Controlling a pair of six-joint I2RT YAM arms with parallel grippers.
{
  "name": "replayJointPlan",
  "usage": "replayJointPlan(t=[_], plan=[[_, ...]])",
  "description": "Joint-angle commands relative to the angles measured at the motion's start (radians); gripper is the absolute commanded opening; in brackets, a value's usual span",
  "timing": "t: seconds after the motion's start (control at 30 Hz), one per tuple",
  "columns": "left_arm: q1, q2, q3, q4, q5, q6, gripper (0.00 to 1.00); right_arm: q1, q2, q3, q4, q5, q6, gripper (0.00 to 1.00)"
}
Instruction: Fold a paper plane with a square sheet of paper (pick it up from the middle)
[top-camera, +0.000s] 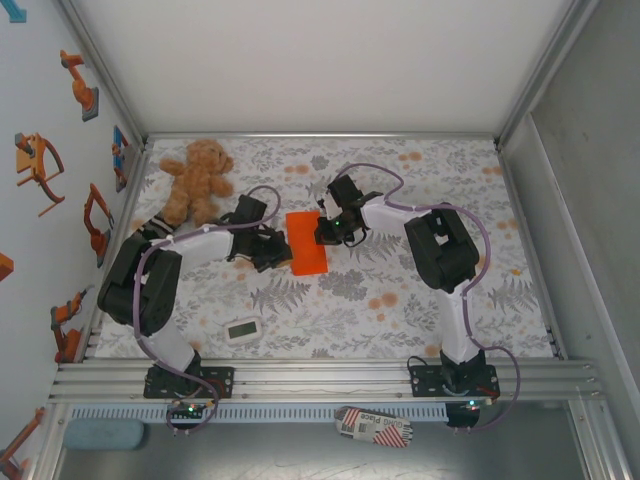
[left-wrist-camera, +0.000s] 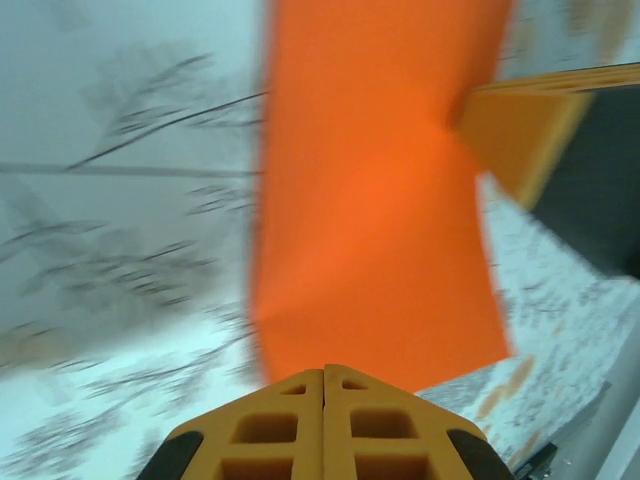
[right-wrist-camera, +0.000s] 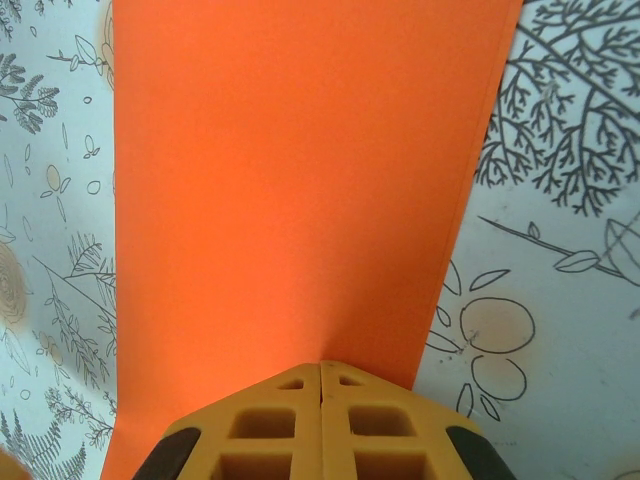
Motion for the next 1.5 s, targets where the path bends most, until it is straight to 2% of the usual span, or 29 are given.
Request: replayJointPlan(t=[0.0, 0.13, 0.3, 0.53, 0.7, 0.87, 1.07, 1.47], plan=[[-0.028, 0.068, 0.058, 0.065, -0.003, -0.049, 0.04, -0.012, 0.134, -0.096, -0.212, 0.254, -0.008, 0.0], [-0.05, 0.154, 0.095, 0.051, 0.009, -0.051, 0.04, -0.012, 0.127, -0.101, -0.207, 0.254, -0.006, 0.0], [-0.05, 0.171, 0.049, 0.021, 0.011, -0.034, 0.04, -0.013, 0.128, -0.102, -0.205, 0.253, -0.005, 0.0], [-0.047, 0.076, -0.133, -0.036, -0.049, 0.0, 0.04, -0.013, 0.136, -0.102, -0.205, 0.256, -0.008, 0.0], [-0.048, -0.013, -0.193, -0.092, -0.057, 0.033, 0.04, -0.012, 0.138, -0.099, -0.205, 0.256, -0.012, 0.0], [-0.048, -0.084, -0.133, -0.117, -0.058, 0.063, 0.03, -0.012, 0.136, -0.097, -0.205, 0.254, -0.011, 0.0], [-0.046, -0.107, -0.033, -0.028, -0.071, 0.055, 0.04, -0.012, 0.121, -0.089, -0.201, 0.239, -0.009, 0.0], [-0.018, 0.139, 0.138, 0.071, -0.072, -0.024, 0.04, -0.012, -0.001, 0.002, -0.221, 0.159, 0.02, 0.0]])
